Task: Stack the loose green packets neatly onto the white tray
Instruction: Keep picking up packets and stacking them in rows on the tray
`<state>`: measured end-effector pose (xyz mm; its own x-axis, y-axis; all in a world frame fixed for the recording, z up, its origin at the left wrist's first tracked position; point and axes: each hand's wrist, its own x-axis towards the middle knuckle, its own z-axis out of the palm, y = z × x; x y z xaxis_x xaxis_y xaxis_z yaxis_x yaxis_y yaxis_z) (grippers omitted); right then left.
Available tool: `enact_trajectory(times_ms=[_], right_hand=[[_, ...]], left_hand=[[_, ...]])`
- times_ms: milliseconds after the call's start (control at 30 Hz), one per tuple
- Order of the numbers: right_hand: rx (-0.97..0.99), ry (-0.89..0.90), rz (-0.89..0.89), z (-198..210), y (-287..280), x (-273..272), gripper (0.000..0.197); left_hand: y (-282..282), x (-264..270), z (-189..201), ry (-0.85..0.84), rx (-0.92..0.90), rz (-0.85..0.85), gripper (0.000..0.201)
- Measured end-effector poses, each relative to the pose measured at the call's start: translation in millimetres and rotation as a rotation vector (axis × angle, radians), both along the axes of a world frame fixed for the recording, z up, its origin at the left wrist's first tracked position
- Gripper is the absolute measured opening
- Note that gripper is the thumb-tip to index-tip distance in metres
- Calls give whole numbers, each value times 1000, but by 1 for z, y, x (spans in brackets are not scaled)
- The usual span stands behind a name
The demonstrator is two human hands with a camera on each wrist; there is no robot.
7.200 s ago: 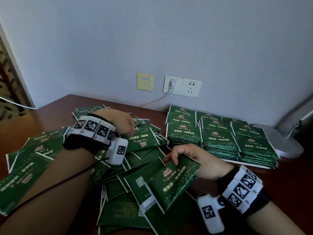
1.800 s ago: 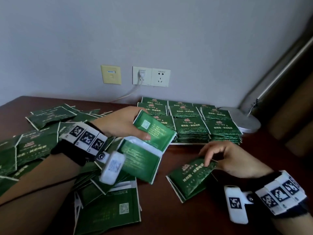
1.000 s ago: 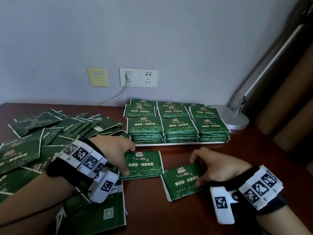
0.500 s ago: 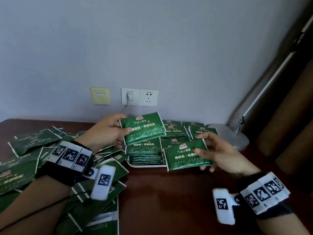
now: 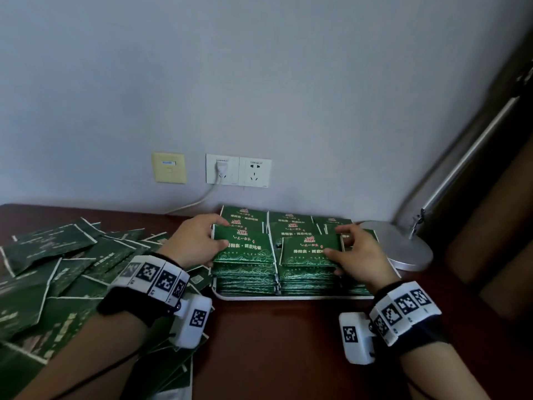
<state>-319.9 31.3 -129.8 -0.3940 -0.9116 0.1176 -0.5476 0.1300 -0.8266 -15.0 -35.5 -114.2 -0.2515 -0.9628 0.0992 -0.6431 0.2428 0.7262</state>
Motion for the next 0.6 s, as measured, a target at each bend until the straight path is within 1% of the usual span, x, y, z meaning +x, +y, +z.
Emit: enact_trajectory(times_ms=[67, 133, 233, 400, 500, 600], right_hand=[[12, 120, -10, 2, 2, 7, 43], [22, 195, -11, 4, 3, 11, 41], [53, 302, -10, 5, 5, 13, 39], [61, 355, -19, 5, 7, 12, 35], [63, 394, -38, 9, 8, 11, 36], [-21, 459, -13, 20, 14, 13, 37]], left_hand=[[1, 0, 0, -98, -26, 6, 39], [1, -1, -1, -197, -60, 9, 43], [0, -1, -1, -239, -68, 7, 46], [3, -1, -1, -293, -81, 11, 53], [6, 6, 10, -284, -99, 13, 47], [16, 23, 30, -274, -74, -42, 31]])
